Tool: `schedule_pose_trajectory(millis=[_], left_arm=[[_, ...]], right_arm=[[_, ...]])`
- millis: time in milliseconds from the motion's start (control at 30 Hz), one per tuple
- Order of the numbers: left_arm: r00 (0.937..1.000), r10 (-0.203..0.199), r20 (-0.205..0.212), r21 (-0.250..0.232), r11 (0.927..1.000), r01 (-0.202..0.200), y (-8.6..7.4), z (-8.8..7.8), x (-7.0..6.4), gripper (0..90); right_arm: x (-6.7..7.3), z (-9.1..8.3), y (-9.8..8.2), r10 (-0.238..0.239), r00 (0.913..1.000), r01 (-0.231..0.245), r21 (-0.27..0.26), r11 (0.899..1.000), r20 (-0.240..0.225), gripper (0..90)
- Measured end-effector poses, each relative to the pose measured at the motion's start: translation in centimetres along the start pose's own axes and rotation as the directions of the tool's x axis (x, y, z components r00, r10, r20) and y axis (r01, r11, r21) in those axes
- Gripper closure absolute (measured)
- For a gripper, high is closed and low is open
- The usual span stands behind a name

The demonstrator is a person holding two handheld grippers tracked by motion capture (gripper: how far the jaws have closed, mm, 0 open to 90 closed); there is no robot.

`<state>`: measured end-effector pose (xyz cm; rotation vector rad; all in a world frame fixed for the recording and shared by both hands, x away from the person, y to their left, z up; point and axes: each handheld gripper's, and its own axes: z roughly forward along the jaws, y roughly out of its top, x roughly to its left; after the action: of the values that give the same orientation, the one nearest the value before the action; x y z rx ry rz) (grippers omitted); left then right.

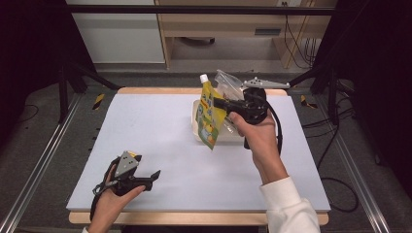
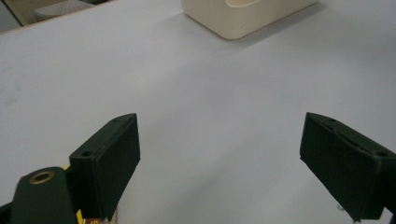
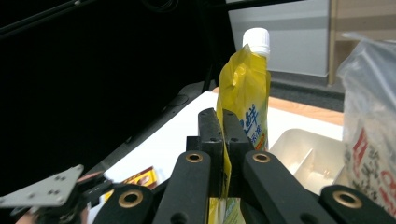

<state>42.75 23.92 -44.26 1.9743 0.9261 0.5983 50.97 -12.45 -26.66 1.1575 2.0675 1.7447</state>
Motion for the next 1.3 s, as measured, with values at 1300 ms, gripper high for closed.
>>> schedule_pose_trajectory(millis=[1300], left_arm=[[0.9991,0.031,-0.029,-0.003,0.9995,-0.031,0.0,-0.2,0.1,11.3]], right_arm=[[-4.6,3.2,1.4,0.024,0.9938,-0.013,-0.108,0.994,0.109,90.0]])
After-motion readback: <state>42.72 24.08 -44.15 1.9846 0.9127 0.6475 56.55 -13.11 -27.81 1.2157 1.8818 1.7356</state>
